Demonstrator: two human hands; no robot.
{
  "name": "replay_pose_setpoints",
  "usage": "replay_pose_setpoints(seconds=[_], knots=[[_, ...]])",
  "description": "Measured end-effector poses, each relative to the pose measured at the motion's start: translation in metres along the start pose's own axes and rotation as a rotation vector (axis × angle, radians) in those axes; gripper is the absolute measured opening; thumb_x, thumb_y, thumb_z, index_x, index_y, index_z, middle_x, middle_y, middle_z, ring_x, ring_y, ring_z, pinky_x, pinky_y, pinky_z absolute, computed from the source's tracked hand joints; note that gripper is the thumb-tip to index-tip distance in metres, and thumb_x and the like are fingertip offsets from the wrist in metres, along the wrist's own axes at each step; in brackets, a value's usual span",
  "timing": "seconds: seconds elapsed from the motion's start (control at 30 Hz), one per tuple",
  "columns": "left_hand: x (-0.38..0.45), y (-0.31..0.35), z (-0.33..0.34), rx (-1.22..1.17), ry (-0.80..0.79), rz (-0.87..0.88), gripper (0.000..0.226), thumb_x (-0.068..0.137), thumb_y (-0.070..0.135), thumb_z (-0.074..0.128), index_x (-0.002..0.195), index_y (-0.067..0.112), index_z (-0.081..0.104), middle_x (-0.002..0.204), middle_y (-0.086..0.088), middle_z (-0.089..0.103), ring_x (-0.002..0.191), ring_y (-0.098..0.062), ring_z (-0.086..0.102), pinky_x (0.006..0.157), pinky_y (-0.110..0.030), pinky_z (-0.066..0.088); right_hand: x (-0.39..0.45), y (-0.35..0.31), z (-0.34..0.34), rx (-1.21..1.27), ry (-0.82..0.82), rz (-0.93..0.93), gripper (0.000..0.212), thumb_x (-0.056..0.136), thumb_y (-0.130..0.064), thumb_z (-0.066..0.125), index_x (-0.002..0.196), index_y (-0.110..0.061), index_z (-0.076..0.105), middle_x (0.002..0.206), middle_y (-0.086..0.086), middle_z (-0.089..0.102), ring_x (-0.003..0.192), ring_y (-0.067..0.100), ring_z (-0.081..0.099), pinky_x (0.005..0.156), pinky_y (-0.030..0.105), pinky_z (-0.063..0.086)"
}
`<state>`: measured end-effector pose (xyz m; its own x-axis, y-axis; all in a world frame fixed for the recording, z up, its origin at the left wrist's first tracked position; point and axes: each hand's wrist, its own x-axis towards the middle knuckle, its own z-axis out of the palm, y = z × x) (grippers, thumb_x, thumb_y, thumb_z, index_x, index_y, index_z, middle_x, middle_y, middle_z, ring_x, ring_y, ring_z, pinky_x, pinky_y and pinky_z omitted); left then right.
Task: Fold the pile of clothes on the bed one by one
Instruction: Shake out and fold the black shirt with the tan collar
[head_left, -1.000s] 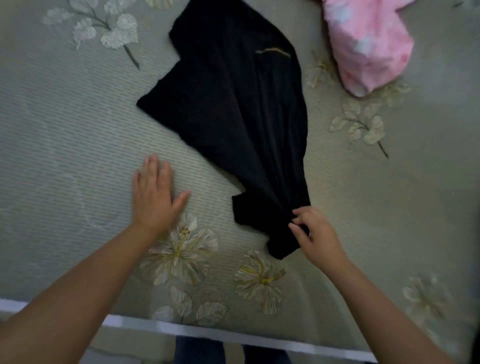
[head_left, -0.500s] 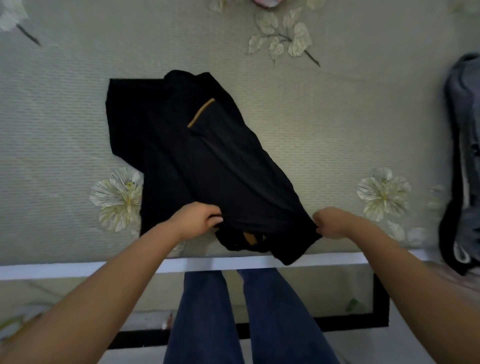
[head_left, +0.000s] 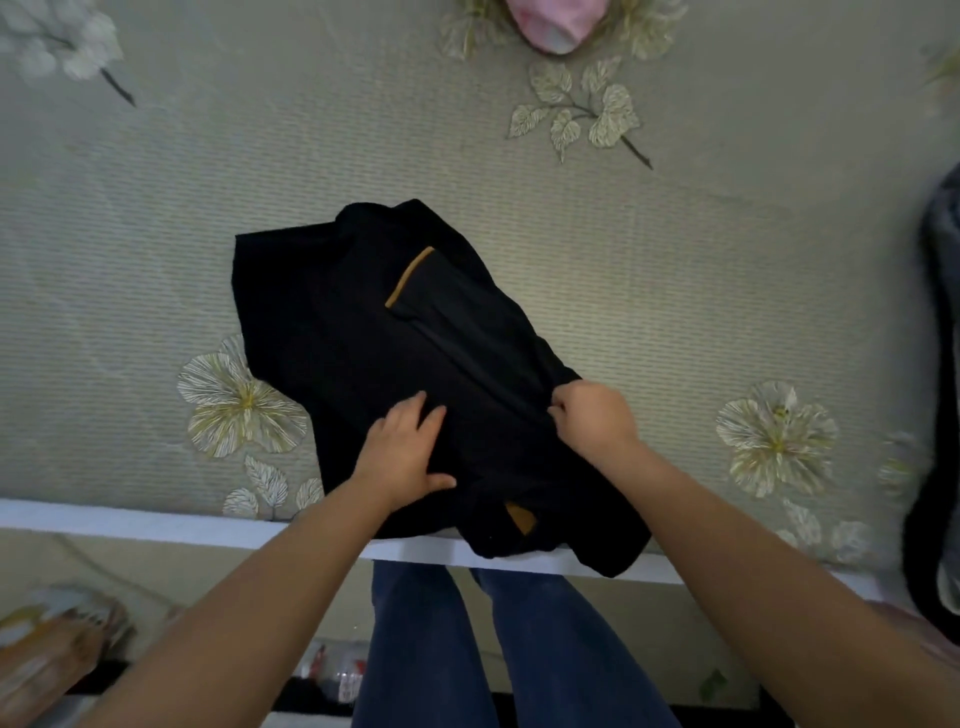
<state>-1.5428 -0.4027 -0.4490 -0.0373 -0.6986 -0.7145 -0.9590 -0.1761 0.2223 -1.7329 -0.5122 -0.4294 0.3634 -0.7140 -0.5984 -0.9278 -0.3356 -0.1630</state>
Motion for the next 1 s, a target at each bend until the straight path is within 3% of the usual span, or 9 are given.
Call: replay_pose_setpoints(seconds=[0.1,0.23,0.4,0.53,0.63,0.7,0.77,0.83,1.0], knots=[[-0.002,0.010,0.018,0.058,0.112,-0.040,0.048,0.094,0.032,0.044,0.138,0.016,0.034,0.146,-0.010,0.026,0.134,-0.023,0.024,0.104,-0.034,0.028,0.005,0.024,-0.016,0.239,0.219,0.095,0.020,0.088,-0.014,0.051,0.090,0.001,0.064,0.094,0.020,0.065,0.090,0.034,0.058,0.071,0.033,0.039],[0.003,0.007,0.019,0.049,0.204,-0.039,0.027,0.095,0.019,0.038,0.114,0.013,0.057,0.120,-0.005,0.050,0.112,-0.022,0.043,0.083,-0.029,0.037,0.004,0.114,-0.051,0.666,0.606,0.628,0.019,0.084,-0.010,0.051,0.073,-0.001,0.062,0.064,0.008,0.062,0.067,0.027,0.051,0.066,0.034,0.037],[0.000,0.001,0.013,-0.167,0.281,-0.074,0.022,0.095,0.016,0.039,0.095,0.005,0.059,0.096,-0.012,0.059,0.092,-0.028,0.053,0.069,-0.034,0.040,-0.044,0.204,-0.031,1.018,0.454,1.072,0.022,0.089,-0.011,0.045,0.067,-0.013,0.048,0.066,0.006,0.050,0.055,0.015,0.046,0.037,0.016,0.041],[-0.006,0.009,-0.006,-0.484,0.374,-0.189,0.016,0.094,0.015,0.043,0.095,0.004,0.054,0.081,-0.015,0.060,0.074,-0.029,0.056,0.060,-0.030,0.035,-0.054,0.174,0.003,0.727,0.191,0.827,0.039,0.091,-0.018,0.053,0.119,0.009,0.050,0.108,0.023,0.059,0.094,0.027,0.055,0.068,0.028,0.043],[0.003,0.019,-0.033,-0.610,0.466,-0.158,0.013,0.093,0.013,0.047,0.096,0.005,0.056,0.080,-0.009,0.058,0.073,-0.022,0.052,0.066,-0.028,0.036,-0.059,0.112,0.009,0.541,0.094,0.277,0.071,0.079,-0.035,0.068,0.134,-0.002,0.037,0.134,0.017,0.046,0.124,0.030,0.042,0.103,0.042,0.037],[0.011,0.027,-0.053,-0.669,0.526,-0.132,0.011,0.092,0.013,0.048,0.094,0.006,0.056,0.081,-0.005,0.056,0.075,-0.019,0.051,0.069,-0.025,0.036,-0.063,0.074,0.013,0.228,-0.039,-0.076,0.077,0.075,-0.048,0.068,0.136,-0.012,0.038,0.134,0.010,0.046,0.123,0.026,0.042,0.102,0.039,0.035],[0.017,0.031,-0.071,-0.732,0.582,-0.119,0.009,0.092,0.010,0.048,0.092,0.006,0.056,0.082,-0.004,0.055,0.078,-0.016,0.051,0.069,-0.020,0.035,-0.061,0.052,0.020,-0.163,0.077,-0.250,0.048,0.077,-0.042,0.067,0.116,-0.016,0.060,0.113,0.007,0.061,0.105,0.022,0.055,0.088,0.033,0.040],[0.023,0.031,-0.090,-0.801,0.637,-0.129,0.011,0.091,0.007,0.048,0.093,0.002,0.057,0.084,-0.006,0.054,0.080,-0.016,0.050,0.070,-0.018,0.036,-0.051,0.045,0.008,-0.122,0.198,-0.184,0.020,0.085,-0.027,0.061,0.096,-0.012,0.068,0.096,0.008,0.067,0.093,0.024,0.059,0.078,0.030,0.042],[0.036,0.041,-0.159,-0.803,0.864,-0.072,0.016,0.092,0.007,0.046,0.099,-0.002,0.057,0.087,-0.005,0.051,0.085,-0.014,0.047,0.080,-0.024,0.037,0.002,0.075,-0.080,0.518,0.492,0.278,0.018,0.088,-0.013,0.053,0.092,-0.003,0.068,0.087,0.021,0.068,0.088,0.027,0.064,0.078,0.034,0.043]])
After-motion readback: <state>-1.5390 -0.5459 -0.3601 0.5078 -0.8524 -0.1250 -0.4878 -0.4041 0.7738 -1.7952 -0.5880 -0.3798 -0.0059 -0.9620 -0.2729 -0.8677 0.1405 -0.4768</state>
